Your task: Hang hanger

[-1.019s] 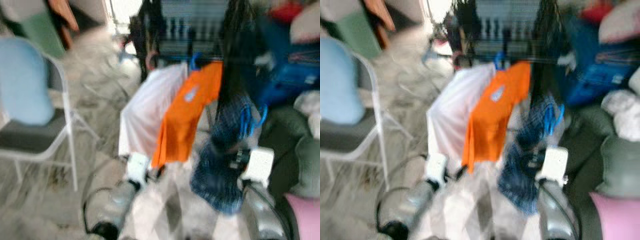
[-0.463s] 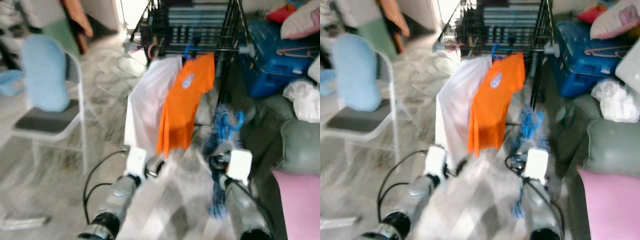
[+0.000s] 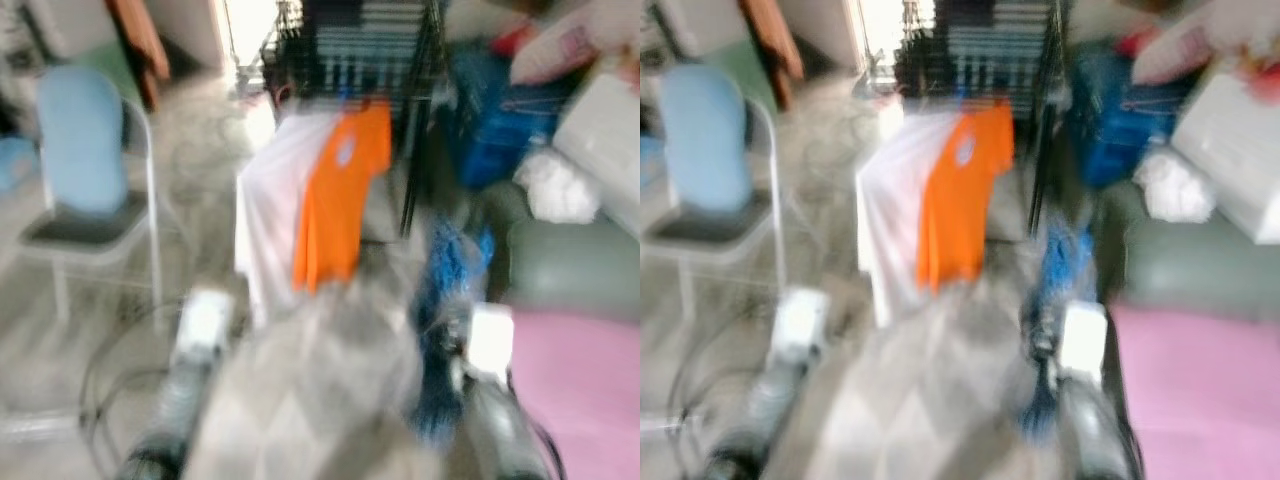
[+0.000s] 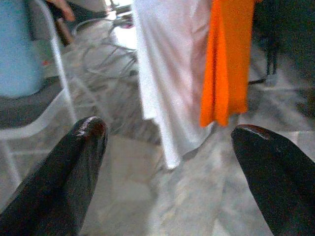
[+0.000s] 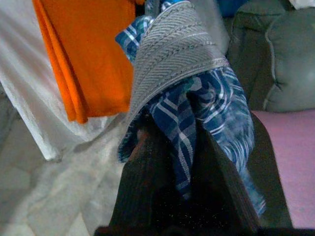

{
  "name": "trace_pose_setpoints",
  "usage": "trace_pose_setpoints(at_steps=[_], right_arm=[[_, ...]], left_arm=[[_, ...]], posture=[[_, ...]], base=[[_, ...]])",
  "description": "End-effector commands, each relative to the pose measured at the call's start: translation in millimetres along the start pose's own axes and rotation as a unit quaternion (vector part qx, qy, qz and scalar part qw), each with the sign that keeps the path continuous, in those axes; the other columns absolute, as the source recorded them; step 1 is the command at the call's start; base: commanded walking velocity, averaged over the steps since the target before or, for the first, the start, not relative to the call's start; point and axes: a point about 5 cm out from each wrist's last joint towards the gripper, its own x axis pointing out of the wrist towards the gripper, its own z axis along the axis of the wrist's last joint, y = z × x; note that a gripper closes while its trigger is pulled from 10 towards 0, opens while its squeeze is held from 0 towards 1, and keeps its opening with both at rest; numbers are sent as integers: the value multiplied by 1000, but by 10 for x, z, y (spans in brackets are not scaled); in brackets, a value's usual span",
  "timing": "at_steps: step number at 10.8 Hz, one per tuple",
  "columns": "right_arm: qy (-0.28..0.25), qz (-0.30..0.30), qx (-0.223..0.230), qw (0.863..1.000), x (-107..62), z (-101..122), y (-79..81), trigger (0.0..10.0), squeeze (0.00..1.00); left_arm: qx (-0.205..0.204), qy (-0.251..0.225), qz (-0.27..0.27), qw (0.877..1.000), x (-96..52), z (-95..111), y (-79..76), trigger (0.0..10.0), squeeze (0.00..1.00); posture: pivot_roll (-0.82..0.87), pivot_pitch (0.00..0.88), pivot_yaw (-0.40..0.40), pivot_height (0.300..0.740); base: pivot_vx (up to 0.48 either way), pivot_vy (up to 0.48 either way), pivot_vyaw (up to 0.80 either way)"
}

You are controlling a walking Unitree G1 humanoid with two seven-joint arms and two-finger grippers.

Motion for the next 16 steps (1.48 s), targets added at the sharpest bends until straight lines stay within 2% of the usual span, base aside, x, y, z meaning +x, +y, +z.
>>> trace_pose_setpoints(at_steps=[1,3,5,8,9,12,14,16], right_arm=[[-44,23,12,999,17,169,94,10000,0],[-58,58,7,997,-46,189,198,10000,0],[-69,89,-29,993,-69,237,262,10000,0],[-67,89,-27,993,-87,245,235,10000,0],[-66,95,-32,993,-83,261,238,10000,0],[-76,149,-61,984,-43,359,357,10000,0],[-84,186,-67,977,-21,451,404,10000,0],[-82,199,-70,974,-24,449,450,10000,0]], left_arm=[[11,-25,8,1000,-24,67,56,10000,0],[4,-24,4,1000,-96,14,45,10000,0],[2,-19,-2,1000,-101,16,-48,10000,0],[-28,-23,-16,999,-103,54,-160,10000,0],[-26,-31,-48,998,-101,90,-255,10000,0],[-23,-23,-53,998,-57,114,-284,10000,0],[-20,-24,-51,998,-19,148,-285,10000,0],[-24,-18,-44,999,-7,139,-276,10000,0]], posture=[[-37,123,27,740],[-37,159,27,740],[-46,176,20,740],[-53,183,13,740],[-51,190,7,740],[-61,178,7,740],[-60,174,6,740],[-59,169,2,740]], base=[[0,0,0],[0,0,0],[0,0,400],[0,0,800],[0,0,800],[0,0,800],[0,0,800],[0,0,800]])
